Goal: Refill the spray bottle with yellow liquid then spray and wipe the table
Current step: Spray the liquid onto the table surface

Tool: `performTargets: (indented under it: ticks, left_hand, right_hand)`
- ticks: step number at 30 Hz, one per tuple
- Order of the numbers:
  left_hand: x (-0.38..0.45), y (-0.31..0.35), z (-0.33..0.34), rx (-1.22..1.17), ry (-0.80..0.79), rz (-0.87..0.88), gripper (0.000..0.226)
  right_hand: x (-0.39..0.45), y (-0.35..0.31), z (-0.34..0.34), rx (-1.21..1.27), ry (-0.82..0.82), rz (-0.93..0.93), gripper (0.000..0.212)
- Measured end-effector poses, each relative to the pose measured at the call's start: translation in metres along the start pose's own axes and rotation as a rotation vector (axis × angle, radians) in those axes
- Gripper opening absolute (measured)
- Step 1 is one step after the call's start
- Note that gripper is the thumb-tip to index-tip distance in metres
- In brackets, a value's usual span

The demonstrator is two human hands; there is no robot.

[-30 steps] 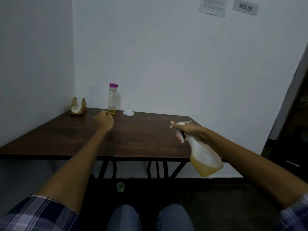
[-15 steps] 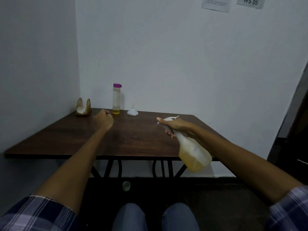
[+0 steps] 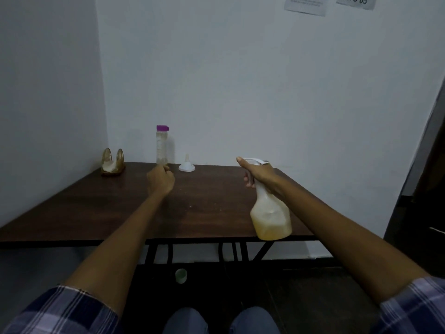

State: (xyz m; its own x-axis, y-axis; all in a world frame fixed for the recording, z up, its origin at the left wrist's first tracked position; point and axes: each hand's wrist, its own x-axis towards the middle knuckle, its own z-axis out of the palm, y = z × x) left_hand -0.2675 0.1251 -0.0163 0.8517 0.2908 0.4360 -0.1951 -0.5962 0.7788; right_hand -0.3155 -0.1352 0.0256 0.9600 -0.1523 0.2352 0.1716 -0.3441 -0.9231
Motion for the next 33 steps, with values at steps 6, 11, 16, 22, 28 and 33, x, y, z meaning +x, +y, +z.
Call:
performTargets:
  ticks: [6, 11, 16, 22, 28, 33]
  left_hand:
    - [0.016, 0.037, 0.062, -0.09, -0.245, 0.189, 0.026]
    - [0.03, 0.076, 0.134, -0.095, -0.606, 0.33, 0.048]
    - [0.062, 0.092, 0.208, 0.131, -0.706, 0.374, 0.064]
    - [0.128, 0.075, 0.25, 0.161, -0.75, 0.357, 0.058]
    - [0.192, 0.047, 0.285, 0.242, -0.568, 0.314, 0.044]
    - [0.239, 0.043, 0.308, 0.138, -0.598, 0.144, 0.035]
  right_hand:
    - [0.055, 0.003, -0.01, 0.064, 0.26, -0.029, 0.036]
    - [0.121, 0.029, 0.008, -0.036, 0.387, 0.011, 0.06]
    - [0.183, 0.071, 0.025, 0.104, 0.45, 0.08, 0.091]
    - [0.254, 0.119, 0.011, 0.004, -0.049, 0.141, 0.061]
    - [0.31, 0.143, 0.04, -0.162, -0.036, 0.041, 0.066]
    - [0.35, 0.155, 0.084, -0.306, 0.275, -0.042, 0.067]
